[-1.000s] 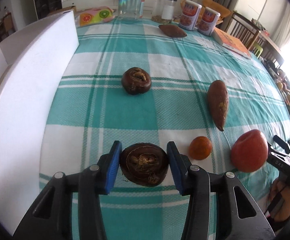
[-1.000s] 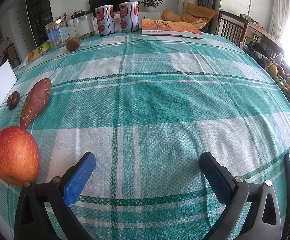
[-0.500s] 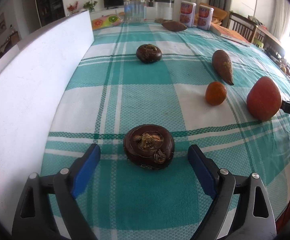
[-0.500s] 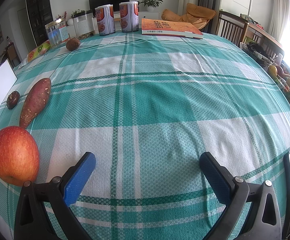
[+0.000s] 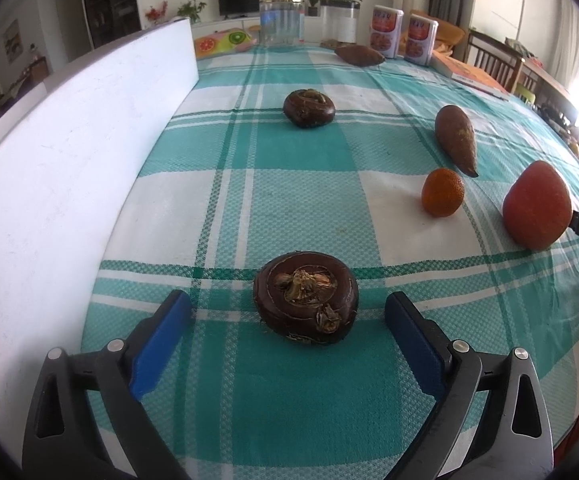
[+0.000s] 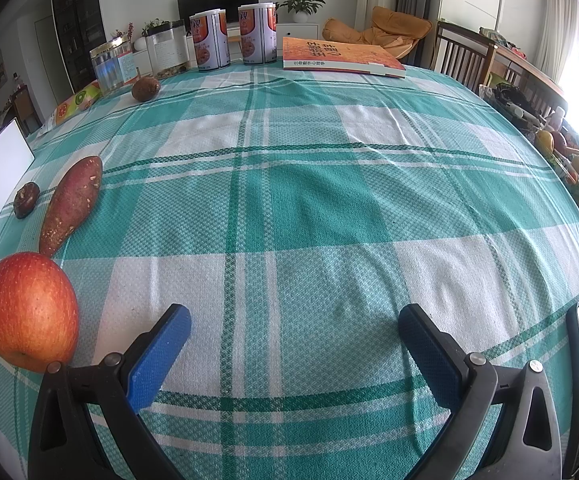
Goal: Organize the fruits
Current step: 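Close the left tool on the brown round fruit and lift it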
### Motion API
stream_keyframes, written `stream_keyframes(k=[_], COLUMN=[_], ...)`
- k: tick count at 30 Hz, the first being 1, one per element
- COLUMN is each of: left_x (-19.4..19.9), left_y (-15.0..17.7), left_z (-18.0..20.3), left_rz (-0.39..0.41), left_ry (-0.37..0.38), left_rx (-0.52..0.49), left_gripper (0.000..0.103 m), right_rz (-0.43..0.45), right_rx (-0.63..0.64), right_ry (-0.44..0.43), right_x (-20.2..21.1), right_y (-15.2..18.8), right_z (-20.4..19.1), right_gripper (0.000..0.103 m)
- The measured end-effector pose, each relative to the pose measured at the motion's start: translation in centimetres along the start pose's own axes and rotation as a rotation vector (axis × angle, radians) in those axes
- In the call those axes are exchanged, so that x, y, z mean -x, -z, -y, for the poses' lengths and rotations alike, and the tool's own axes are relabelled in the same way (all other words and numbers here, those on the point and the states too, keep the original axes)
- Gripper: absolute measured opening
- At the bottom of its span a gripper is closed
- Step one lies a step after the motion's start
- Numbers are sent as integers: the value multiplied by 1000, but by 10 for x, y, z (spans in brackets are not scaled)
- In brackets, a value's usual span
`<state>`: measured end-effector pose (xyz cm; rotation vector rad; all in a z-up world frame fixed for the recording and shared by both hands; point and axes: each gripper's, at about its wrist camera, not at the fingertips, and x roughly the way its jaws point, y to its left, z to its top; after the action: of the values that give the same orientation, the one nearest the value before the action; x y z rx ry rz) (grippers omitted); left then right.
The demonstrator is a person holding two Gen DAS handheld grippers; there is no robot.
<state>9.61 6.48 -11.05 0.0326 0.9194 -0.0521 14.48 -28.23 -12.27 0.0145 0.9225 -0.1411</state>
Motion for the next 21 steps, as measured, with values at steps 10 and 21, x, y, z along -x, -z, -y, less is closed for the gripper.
stream_keyframes(k=[10,21], left_x=[0,0], left_y=[0,0], left_z=[-1,-1], left_rz=[-1,-1], left_ry=[-2,-2], left_rx=[2,2], left_gripper=[100,100], right_rz=[1,1], right_rx=[0,0], right_ry=[0,0], right_x=[0,0], right_y=[0,0], right_z=[0,0], right_gripper=[103,103])
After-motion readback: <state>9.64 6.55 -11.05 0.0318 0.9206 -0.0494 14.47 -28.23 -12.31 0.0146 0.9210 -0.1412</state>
